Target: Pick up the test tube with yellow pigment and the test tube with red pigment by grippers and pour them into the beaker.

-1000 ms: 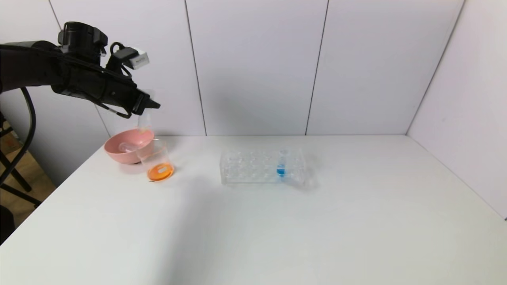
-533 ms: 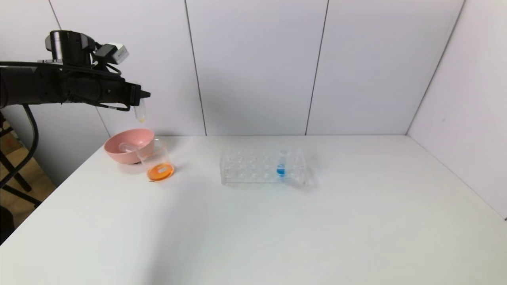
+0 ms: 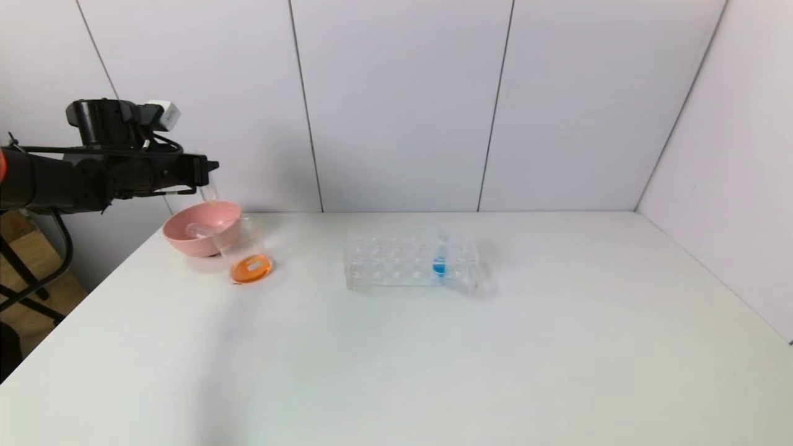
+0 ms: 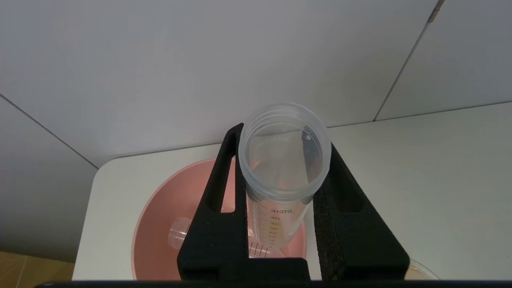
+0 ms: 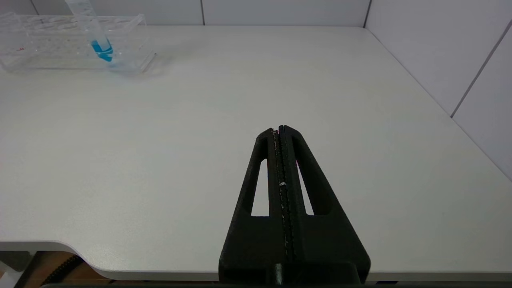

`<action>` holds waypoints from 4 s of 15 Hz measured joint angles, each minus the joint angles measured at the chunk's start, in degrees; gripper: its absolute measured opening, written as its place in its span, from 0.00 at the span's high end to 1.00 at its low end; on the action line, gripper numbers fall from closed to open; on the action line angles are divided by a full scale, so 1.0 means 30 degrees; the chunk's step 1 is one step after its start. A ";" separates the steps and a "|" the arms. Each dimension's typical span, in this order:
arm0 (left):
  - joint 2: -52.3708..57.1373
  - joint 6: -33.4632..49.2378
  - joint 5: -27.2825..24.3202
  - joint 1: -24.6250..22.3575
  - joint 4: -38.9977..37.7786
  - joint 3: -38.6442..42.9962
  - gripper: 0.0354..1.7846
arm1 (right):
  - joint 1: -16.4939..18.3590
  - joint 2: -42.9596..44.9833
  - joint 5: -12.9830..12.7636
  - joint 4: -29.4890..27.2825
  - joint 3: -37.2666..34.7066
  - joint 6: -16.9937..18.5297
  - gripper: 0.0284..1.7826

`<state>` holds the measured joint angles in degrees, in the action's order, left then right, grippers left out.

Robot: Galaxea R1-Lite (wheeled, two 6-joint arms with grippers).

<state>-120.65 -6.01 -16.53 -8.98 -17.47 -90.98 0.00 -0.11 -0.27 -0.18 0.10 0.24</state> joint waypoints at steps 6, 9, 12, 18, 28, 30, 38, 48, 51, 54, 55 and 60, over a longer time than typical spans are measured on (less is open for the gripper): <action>-0.1451 0.0362 0.0423 -0.0065 -0.1654 0.0154 0.75 | 0.0000 0.0000 0.0008 0.0000 0.0000 0.0008 0.95; -0.2101 0.0297 0.1012 -0.0199 -0.2556 0.0244 0.75 | 0.0000 0.0000 0.0000 0.0008 0.0000 0.0000 0.95; -0.2633 0.0297 0.1020 -0.0475 -0.3141 0.0317 0.75 | 0.0000 0.0000 0.0000 0.0000 0.0000 0.0000 0.95; -0.2690 0.0349 0.1008 -0.0833 -0.3088 0.0805 0.75 | 0.0000 0.0000 0.0000 0.0000 0.0000 0.0000 0.95; -0.2251 0.0508 0.0817 -0.0983 -0.2987 0.1008 0.73 | 0.0000 0.0000 0.0000 0.0000 0.0000 0.0000 0.95; -0.2215 0.0536 0.0817 -0.0947 -0.2966 0.0906 0.68 | 0.0000 0.0000 0.0000 0.0000 0.0000 0.0008 0.95; -0.1825 0.0683 0.0532 -0.0935 -0.3153 0.0971 0.08 | 0.0000 0.0000 0.0008 0.0000 0.0000 0.0008 0.95; 0.5514 0.0528 0.0488 0.0471 -0.7249 0.3848 0.01 | 0.0000 0.0000 0.0000 0.0000 0.0000 0.0008 0.95; 1.0533 0.0675 0.0467 0.0626 -0.7058 0.6026 0.01 | 0.0000 0.0000 0.0008 0.0000 0.0000 0.0008 0.95; 1.6750 0.0886 0.0423 0.0646 -0.5010 0.7981 0.01 | 0.0000 0.0000 0.0008 0.0000 0.0000 0.0008 0.95; 1.8867 0.0914 0.0414 0.0670 -0.3832 0.8525 0.01 | 0.0000 0.0000 0.0008 0.0000 0.0000 0.0008 0.95; 2.9026 0.0939 0.0532 0.1223 0.2905 1.1788 0.01 | 0.0000 0.0000 0.0000 0.0000 0.0000 0.0008 0.95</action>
<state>-33.57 -3.19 -14.93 -5.32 -8.75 -55.61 0.00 -0.11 -0.27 -0.18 0.10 0.27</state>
